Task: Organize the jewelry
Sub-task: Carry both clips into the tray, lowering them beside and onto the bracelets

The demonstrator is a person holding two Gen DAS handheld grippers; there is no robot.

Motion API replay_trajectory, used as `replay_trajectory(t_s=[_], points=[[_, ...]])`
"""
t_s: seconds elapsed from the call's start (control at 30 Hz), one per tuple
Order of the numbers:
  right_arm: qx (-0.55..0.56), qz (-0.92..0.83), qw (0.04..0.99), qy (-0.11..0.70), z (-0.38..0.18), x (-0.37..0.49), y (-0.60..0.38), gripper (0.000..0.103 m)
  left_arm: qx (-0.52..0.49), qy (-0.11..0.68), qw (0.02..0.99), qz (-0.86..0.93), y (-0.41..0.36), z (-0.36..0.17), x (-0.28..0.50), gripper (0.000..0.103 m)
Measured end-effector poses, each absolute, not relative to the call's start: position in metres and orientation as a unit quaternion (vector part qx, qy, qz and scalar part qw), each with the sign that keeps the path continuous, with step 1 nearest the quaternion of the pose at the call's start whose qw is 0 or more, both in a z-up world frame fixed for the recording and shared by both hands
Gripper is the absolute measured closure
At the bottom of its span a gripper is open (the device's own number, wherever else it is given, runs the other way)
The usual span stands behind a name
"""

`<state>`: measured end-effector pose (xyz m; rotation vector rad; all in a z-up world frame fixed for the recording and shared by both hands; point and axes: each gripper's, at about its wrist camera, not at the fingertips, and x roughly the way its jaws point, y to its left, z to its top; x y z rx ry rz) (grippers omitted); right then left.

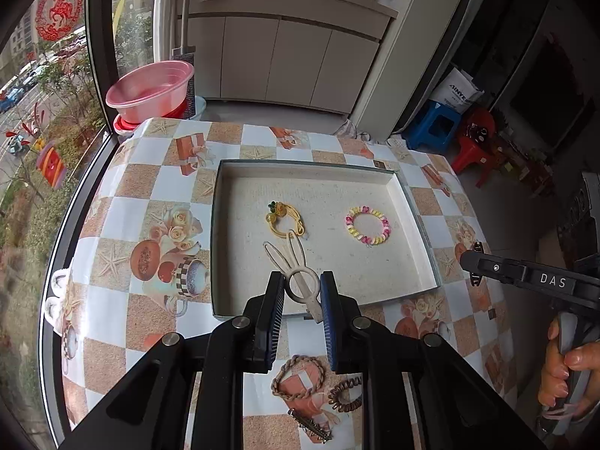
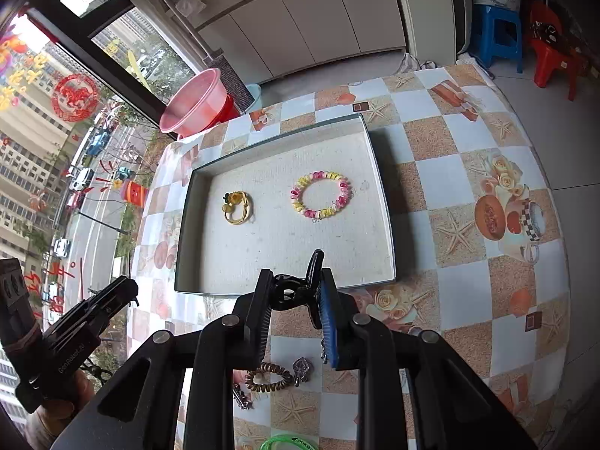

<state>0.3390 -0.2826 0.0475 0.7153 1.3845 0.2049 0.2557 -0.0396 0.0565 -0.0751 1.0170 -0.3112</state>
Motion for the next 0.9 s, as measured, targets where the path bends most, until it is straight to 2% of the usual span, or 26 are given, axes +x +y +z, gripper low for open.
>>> replay_trajectory(t_s=[0.5,0.9], points=[[0.287,0.098,0.706,0.64,-0.014,0.418,-0.265,0.077,0.0,0.516,0.85,-0.107,-0.068,-0.012,0.334,0.07],[0.26,0.101,0.689,0.669,-0.068,0.427,-0.242,0.077,0.043,0.537,0.838,-0.089,-0.084,-0.057,0.354,0.07]])
